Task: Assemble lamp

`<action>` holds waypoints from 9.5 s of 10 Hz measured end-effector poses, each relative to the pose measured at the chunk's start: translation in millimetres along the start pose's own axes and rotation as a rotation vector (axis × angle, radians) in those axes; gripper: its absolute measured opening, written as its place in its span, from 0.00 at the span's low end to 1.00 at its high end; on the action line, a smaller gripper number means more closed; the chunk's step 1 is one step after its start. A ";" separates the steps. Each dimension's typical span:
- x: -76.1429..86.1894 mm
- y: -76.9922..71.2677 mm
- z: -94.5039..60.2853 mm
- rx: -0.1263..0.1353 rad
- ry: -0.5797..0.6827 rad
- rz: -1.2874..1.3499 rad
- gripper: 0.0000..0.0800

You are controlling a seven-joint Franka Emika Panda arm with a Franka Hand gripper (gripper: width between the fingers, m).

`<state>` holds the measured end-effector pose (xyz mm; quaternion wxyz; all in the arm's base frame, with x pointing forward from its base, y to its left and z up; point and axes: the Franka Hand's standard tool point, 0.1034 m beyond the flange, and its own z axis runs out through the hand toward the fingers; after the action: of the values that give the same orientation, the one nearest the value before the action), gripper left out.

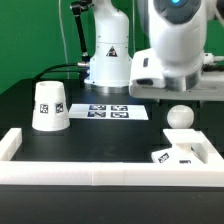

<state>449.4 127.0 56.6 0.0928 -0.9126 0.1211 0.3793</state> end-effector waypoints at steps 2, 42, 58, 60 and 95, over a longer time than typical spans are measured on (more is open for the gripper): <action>0.5 -1.3 -0.3 -0.001 0.009 -0.002 0.87; 7.5 16.1 -102.1 0.062 0.758 -0.078 0.72; 17.7 3.1 -156.8 -0.248 1.316 -0.564 0.72; 18.0 3.5 -155.9 -0.248 1.313 -0.564 0.72; 65.9 -25.3 -159.2 -0.287 1.391 -0.623 0.86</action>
Offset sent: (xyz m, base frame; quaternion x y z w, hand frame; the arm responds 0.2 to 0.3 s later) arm -0.0025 0.0106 -0.0050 0.0034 0.0060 0.0166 0.9998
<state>608.5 99.7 122.1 -0.0214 -0.9359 -0.1611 -0.3124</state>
